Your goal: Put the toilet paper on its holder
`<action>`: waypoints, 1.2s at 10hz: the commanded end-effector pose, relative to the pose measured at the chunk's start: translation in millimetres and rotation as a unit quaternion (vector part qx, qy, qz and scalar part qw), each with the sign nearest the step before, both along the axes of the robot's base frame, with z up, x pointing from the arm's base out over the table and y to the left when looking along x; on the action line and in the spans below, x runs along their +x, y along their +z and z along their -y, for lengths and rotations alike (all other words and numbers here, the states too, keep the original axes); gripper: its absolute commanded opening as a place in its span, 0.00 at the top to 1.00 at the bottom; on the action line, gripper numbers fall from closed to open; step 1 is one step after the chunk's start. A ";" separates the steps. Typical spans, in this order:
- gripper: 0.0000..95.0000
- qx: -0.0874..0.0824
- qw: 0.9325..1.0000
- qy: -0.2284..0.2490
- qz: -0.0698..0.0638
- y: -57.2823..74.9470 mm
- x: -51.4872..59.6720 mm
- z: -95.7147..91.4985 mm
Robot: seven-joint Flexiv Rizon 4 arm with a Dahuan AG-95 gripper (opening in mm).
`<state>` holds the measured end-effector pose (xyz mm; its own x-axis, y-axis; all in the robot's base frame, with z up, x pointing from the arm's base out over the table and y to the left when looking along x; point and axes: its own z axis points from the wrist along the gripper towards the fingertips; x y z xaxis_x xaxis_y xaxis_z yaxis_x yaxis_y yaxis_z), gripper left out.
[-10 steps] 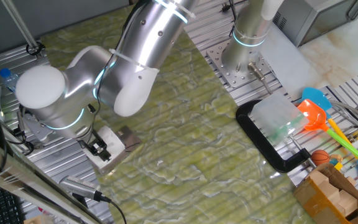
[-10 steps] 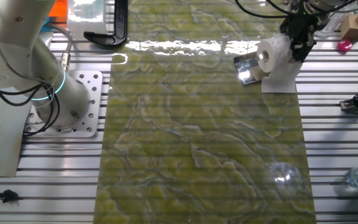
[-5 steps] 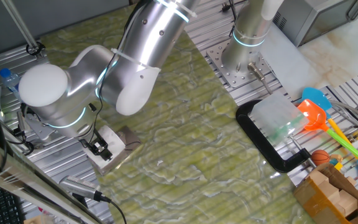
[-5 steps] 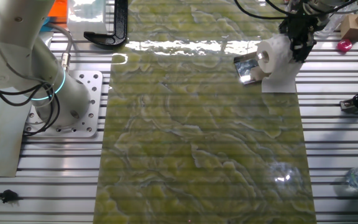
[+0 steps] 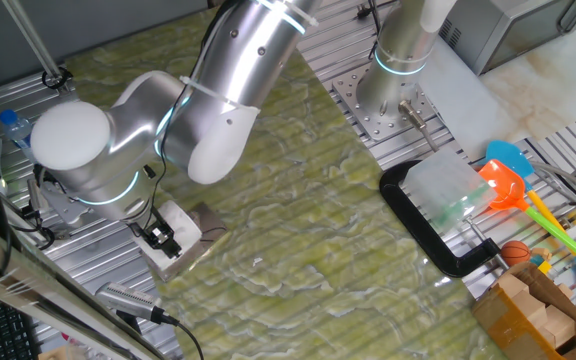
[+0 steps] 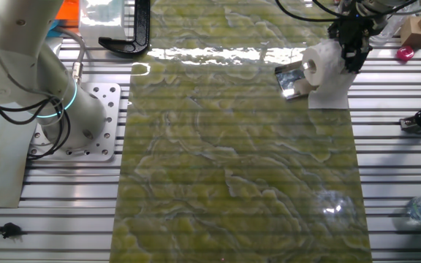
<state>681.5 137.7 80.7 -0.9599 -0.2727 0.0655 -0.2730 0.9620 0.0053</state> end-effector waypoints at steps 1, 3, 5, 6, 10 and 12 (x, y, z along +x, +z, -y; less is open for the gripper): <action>0.00 -0.001 1.000 0.000 -0.001 2.3 -0.2 0.3; 0.00 0.000 1.000 0.001 -0.001 4.3 0.2 1.2; 0.00 -0.001 1.000 0.000 -0.005 11.6 -0.5 2.1; 0.00 0.000 1.000 0.001 -0.006 18.0 -1.4 3.4; 0.00 -0.001 1.000 0.000 -0.010 30.8 -5.0 5.8; 0.00 -0.001 1.000 0.010 -0.007 32.4 -17.1 16.5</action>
<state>667.1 120.8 112.5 -0.9530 -0.2913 0.0829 -0.2916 0.9565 0.0088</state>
